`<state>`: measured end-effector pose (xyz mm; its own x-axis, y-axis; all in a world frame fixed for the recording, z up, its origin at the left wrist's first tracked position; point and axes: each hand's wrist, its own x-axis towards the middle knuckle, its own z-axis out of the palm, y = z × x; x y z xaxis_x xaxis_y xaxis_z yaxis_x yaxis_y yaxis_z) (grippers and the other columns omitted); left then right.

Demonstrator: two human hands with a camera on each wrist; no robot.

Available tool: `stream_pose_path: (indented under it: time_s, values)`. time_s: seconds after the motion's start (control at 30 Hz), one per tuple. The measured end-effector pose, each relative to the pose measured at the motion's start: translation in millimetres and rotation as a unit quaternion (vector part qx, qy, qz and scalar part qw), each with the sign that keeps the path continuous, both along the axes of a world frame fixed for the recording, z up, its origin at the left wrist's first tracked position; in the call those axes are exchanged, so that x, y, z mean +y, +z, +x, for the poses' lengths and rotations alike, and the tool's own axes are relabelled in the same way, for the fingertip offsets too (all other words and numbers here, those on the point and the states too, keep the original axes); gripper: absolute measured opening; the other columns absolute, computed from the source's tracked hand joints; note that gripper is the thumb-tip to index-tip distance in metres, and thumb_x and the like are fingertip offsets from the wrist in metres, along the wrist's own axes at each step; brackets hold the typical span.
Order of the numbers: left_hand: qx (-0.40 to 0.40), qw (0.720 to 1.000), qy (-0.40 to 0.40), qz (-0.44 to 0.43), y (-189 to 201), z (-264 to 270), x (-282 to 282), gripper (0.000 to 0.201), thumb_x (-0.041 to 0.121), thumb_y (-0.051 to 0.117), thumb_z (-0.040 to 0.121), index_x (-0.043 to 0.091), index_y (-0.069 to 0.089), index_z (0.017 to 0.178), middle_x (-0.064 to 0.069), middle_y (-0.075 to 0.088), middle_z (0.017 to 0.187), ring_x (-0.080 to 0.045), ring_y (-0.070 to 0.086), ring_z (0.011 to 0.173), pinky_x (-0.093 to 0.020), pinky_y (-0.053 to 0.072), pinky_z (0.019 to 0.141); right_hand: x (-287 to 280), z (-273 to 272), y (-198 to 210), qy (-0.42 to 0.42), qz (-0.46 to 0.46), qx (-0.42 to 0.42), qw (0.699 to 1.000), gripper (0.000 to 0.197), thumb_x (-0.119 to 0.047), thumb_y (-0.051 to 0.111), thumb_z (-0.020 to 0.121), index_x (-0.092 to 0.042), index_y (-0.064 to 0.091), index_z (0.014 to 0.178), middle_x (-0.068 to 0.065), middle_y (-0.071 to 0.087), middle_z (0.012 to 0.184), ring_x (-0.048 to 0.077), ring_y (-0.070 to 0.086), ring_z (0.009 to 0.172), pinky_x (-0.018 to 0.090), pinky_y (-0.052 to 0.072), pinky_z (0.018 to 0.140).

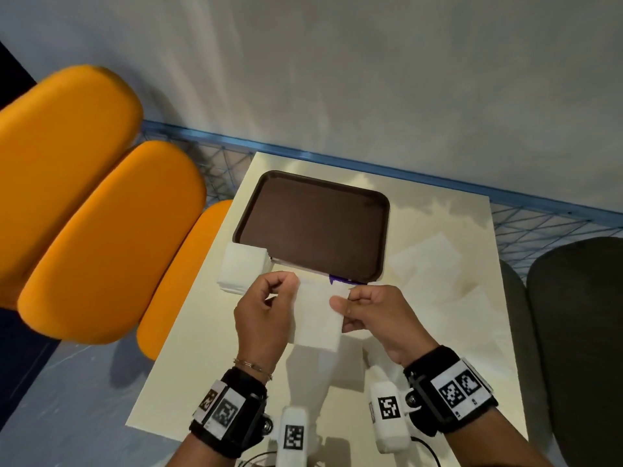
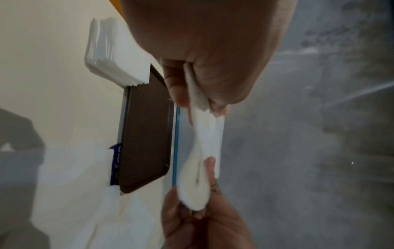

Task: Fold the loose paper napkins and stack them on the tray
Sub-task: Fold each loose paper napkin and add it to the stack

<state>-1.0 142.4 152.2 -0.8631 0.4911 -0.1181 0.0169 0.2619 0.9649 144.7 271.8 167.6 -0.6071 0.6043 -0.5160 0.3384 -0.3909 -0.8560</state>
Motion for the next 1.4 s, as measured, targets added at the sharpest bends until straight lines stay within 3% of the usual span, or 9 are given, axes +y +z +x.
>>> stream_pose_path:
  time_s: [0.13,0.3,0.4,0.5,0.73,0.87,1.0,1.13,1.4]
  values:
    - [0.049,0.998,0.023,-0.018,-13,-13,-6,0.005,0.030,0.069,0.100,0.027,0.073,0.100,0.024,0.071,0.094,0.010,0.062,0.094,-0.003,0.047,0.070,-11,-17,-4,0.055,-0.030,0.002,0.998,0.022,-0.017,0.087,0.086,0.001,0.076,0.093,0.015,0.081,0.094,0.021,0.076,0.082,0.032,0.062,0.080]
    - [0.040,0.998,0.049,-0.015,-28,-35,-14,0.004,0.027,0.069,0.100,0.025,0.073,0.100,0.022,0.072,0.095,0.010,0.063,0.093,-0.006,0.049,0.070,-17,-48,-18,0.082,0.026,-0.039,0.996,0.026,-0.014,0.090,0.083,-0.014,0.068,0.068,0.016,0.074,0.076,0.021,0.070,0.075,0.030,0.062,0.076]
    - [0.024,0.996,0.087,-0.009,-39,-55,-18,0.005,0.028,0.069,0.100,0.025,0.073,0.101,0.018,0.073,0.097,0.005,0.065,0.093,-0.017,0.054,0.074,-21,-69,-23,0.110,-0.022,-0.039,0.993,0.014,-0.009,0.088,0.085,-0.012,0.075,0.089,0.009,0.075,0.077,0.016,0.073,0.075,0.026,0.061,0.073]
    - [0.030,0.994,0.107,-0.011,-49,-78,-19,0.005,0.029,0.069,0.100,0.026,0.073,0.101,0.018,0.073,0.098,0.004,0.065,0.093,-0.021,0.052,0.074,-23,-92,-38,0.152,-0.029,-0.055,0.986,0.022,-0.002,0.085,0.087,0.010,0.069,0.096,0.012,0.070,0.073,0.020,0.072,0.074,0.033,0.064,0.076]
    - [0.014,0.993,0.095,-0.063,-82,-141,-11,0.011,0.039,0.069,0.097,0.030,0.072,0.102,0.016,0.072,0.097,-0.008,0.066,0.091,-0.028,0.049,0.071,-18,-152,-78,0.167,-0.013,-0.088,0.982,0.021,0.001,0.083,0.087,0.007,0.072,0.103,0.015,0.076,0.084,0.022,0.076,0.078,0.035,0.065,0.080]
    - [-0.046,0.987,0.016,-0.155,-105,-181,-4,0.025,0.045,0.077,0.090,0.024,0.071,0.102,0.008,0.069,0.092,-0.013,0.063,0.088,-0.032,0.053,0.078,-6,-184,-104,0.139,0.022,-0.117,0.983,0.021,-0.003,0.085,0.085,-0.004,0.075,0.104,0.008,0.080,0.085,0.028,0.078,0.086,0.048,0.064,0.092]
    - [-0.057,0.983,-0.014,-0.173,-124,-201,-4,0.014,0.021,0.081,0.088,0.016,0.080,0.101,0.004,0.076,0.085,-0.015,0.066,0.079,-0.026,0.053,0.070,-1,-205,-125,0.119,0.050,-0.146,0.981,0.020,-0.002,0.086,0.083,-0.006,0.074,0.099,-0.001,0.075,0.069,0.020,0.071,0.069,0.043,0.065,0.081]
    - [-0.020,0.975,-0.021,-0.220,-135,-210,-1,0.021,0.023,0.082,0.088,0.018,0.081,0.108,0.003,0.076,0.095,-0.017,0.068,0.089,-0.025,0.051,0.077,-3,-216,-135,0.094,0.074,-0.180,0.976,0.026,-0.003,0.089,0.077,-0.009,0.073,0.096,0.000,0.076,0.072,0.012,0.066,0.058,0.024,0.054,0.055]
    - [0.009,0.969,-0.028,-0.246,-151,-214,-2,0.024,0.027,0.084,0.087,0.021,0.079,0.109,0.004,0.072,0.090,-0.019,0.067,0.086,-0.028,0.052,0.074,-7,-218,-150,0.047,0.047,-0.191,0.979,0.029,0.001,0.091,0.075,-0.012,0.070,0.090,0.016,0.080,0.093,0.026,0.078,0.075,0.035,0.065,0.064]
